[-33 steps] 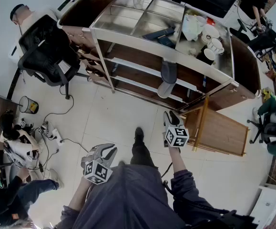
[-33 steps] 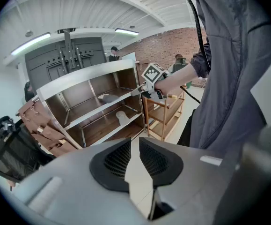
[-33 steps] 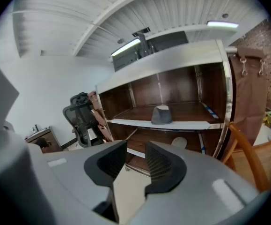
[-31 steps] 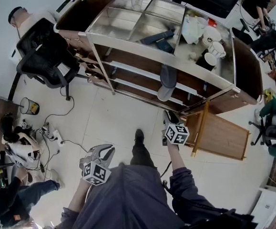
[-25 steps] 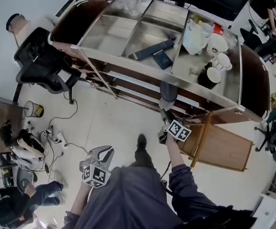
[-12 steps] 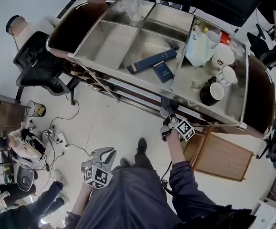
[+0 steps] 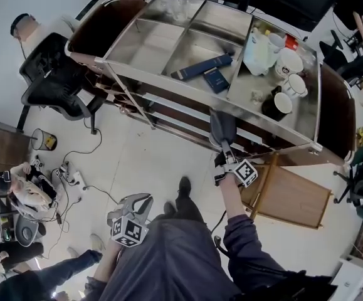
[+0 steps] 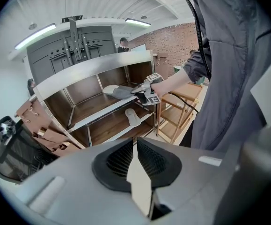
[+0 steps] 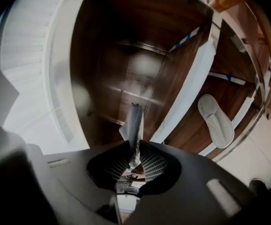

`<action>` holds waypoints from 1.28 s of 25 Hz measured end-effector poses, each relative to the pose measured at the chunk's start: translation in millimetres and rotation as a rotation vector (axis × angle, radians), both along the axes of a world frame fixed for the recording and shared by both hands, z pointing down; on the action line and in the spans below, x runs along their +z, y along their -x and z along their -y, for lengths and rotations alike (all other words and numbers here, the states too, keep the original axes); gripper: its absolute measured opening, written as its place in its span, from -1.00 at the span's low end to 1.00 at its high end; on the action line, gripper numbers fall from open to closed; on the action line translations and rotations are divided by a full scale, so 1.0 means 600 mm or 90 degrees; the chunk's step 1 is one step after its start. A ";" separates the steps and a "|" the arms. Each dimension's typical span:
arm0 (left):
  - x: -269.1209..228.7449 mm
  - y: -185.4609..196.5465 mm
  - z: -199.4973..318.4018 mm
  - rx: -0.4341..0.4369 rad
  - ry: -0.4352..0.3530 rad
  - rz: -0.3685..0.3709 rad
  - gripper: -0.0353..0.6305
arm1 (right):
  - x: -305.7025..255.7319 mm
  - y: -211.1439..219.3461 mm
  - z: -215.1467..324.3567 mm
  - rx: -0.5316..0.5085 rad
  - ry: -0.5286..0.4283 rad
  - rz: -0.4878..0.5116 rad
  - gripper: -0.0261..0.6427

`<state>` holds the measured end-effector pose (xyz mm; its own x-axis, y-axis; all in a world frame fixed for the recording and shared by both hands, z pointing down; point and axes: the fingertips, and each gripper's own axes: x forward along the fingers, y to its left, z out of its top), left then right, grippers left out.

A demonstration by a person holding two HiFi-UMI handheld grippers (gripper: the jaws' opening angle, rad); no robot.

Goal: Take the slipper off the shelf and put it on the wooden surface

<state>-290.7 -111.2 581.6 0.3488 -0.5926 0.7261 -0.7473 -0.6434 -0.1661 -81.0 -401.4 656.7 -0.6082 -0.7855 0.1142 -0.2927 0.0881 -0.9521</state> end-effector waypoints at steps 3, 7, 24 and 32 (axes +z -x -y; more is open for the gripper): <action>-0.001 -0.011 -0.032 0.024 -0.009 -0.010 -0.77 | -0.041 -0.012 -0.071 0.002 -0.015 0.024 -0.75; 0.002 -0.051 -0.071 0.085 -0.022 -0.034 -0.78 | -0.087 -0.057 -0.199 0.015 -0.020 0.040 -0.75; 0.024 -0.338 -0.154 0.259 0.007 0.006 -0.82 | -0.003 -0.586 -0.536 0.254 0.041 0.012 -0.75; -0.002 -0.488 -0.170 0.174 0.020 0.039 -0.83 | 0.220 -0.681 -0.497 0.201 0.202 -0.035 -0.74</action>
<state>1.9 -9.2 580.2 0.4466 -0.4595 0.7678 -0.5349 -0.8249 -0.1825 327.7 -103.0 788.6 -0.3299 -0.8526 0.4052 -0.3093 -0.3079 -0.8998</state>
